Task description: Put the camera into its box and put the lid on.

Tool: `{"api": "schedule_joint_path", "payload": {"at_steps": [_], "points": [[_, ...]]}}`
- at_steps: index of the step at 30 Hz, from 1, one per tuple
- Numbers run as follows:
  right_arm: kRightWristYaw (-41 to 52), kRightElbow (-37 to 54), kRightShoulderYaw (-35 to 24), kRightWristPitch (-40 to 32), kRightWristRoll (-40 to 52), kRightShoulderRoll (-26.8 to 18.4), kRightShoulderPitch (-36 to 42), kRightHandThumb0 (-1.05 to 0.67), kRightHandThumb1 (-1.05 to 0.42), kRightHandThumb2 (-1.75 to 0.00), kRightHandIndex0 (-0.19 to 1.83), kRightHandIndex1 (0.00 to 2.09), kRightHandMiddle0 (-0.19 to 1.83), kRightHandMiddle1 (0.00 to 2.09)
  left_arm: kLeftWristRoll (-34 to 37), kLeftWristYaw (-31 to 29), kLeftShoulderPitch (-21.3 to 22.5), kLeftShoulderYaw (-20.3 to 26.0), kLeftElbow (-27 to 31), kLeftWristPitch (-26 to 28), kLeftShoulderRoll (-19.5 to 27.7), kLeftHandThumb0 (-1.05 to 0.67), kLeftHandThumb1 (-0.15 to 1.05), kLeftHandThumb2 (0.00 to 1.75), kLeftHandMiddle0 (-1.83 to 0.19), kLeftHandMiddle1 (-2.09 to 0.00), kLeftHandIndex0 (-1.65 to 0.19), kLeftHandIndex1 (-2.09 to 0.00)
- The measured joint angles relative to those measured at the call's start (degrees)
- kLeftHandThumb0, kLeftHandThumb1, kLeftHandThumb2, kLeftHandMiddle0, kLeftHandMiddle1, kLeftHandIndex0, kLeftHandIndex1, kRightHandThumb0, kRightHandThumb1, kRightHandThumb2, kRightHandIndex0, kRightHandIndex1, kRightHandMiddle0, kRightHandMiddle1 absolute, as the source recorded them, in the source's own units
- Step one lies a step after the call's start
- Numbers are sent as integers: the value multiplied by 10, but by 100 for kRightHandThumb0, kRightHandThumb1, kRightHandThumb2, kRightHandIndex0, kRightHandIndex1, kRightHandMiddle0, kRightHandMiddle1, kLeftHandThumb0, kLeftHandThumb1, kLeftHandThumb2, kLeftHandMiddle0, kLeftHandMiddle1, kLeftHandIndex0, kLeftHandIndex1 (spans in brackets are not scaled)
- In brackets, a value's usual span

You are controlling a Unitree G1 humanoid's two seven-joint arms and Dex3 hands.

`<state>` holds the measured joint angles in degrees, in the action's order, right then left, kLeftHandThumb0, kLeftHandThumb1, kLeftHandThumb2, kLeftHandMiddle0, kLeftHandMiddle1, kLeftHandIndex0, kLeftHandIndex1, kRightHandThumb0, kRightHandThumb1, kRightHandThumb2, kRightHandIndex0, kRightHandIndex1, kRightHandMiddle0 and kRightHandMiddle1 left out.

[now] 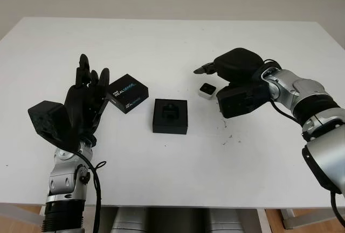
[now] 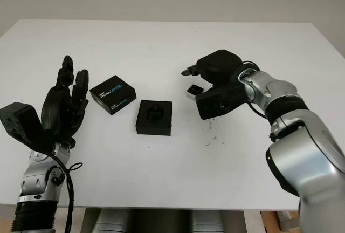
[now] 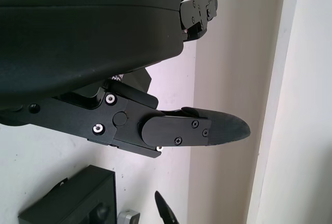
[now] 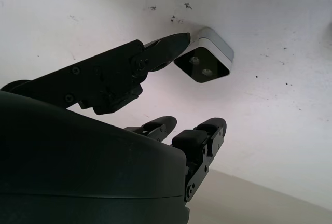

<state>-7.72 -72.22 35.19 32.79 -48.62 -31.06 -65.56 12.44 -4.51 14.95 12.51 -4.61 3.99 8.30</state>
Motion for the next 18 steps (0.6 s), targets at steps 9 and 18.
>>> {"api": "schedule_joint_path", "payload": {"at_steps": [9, 18], "points": [[-3, -9, 1, -3, 0, 14, 0, -24, -85, -6, 54, 9, 57, 8, -2, 4, -4, -2, 9, 3, -2, -70, 105, 34, 17, -6, 17, -6], [-14, -13, 31, -23, -29, 22, 0, -24, -85, -5, 57, 9, 60, 8, -11, 5, -4, -2, 11, 4, -2, -71, 105, 36, 17, -6, 17, -6]]}}
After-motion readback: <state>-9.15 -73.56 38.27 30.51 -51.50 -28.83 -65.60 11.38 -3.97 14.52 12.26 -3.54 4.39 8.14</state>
